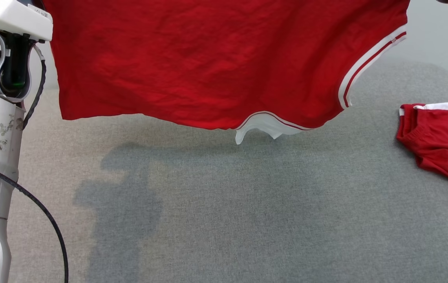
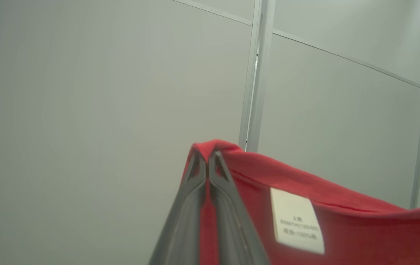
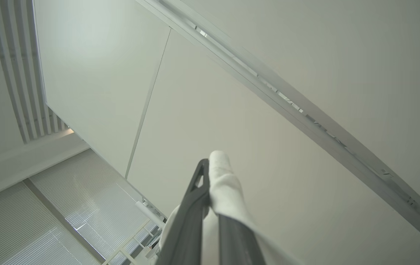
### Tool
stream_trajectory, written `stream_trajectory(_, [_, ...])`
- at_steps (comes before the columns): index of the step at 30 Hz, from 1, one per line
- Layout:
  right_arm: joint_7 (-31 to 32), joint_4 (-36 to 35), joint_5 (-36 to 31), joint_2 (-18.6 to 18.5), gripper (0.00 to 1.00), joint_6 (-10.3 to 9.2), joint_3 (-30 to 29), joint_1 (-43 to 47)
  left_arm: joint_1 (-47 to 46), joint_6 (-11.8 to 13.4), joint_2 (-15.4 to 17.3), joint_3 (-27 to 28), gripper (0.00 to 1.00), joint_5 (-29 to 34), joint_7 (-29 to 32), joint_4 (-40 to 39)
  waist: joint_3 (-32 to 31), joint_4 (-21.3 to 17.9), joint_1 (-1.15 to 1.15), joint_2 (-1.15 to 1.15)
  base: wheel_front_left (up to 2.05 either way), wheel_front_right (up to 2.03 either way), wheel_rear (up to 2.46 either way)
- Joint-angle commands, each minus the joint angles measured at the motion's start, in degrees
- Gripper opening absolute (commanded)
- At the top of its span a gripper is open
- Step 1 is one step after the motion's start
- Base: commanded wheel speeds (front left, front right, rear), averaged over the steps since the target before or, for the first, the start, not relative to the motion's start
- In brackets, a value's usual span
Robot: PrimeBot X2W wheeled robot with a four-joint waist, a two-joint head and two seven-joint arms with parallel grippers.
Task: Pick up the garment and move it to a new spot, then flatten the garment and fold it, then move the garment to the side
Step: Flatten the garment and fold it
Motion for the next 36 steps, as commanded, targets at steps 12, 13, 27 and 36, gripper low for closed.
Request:
stream_trajectory(12, [-3.68, 4.32, -7.05, -0.08, 0.00, 0.16, 4.20, -12.50, -10.91, -0.03, -0.46, -2.07, 0.00, 0.43, 3.10, 4.23, 13.31, 0.47, 0.00, 0.00, 0.00, 0.00, 0.00])
stream_trajectory(13, [-4.60, 4.85, -8.04, -0.28, 0.00, 0.16, 4.63, -14.13, -12.65, -0.04, -0.76, -2.30, 0.00, 0.59, 3.01, 4.79, 14.81, 0.62, 0.00, 0.00, 0.00, 0.00, 0.00])
stream_trajectory(27, [-21.06, 9.71, -18.45, -2.94, 0.00, 0.15, 11.78, -30.54, -32.17, -0.07, -6.69, 0.46, 0.00, 1.36, -1.60, 14.33, 27.38, 3.99, 0.00, 0.00, 0.00, 0.00, 0.00])
stream_trajectory(36, [-22.78, 6.63, -17.18, -4.05, 0.00, 0.15, 14.16, -26.18, -28.73, -0.08, -9.02, 1.02, 0.00, 3.93, -1.62, 15.46, 31.10, 5.71, 0.00, 0.00, 0.00, 0.00, 0.00])
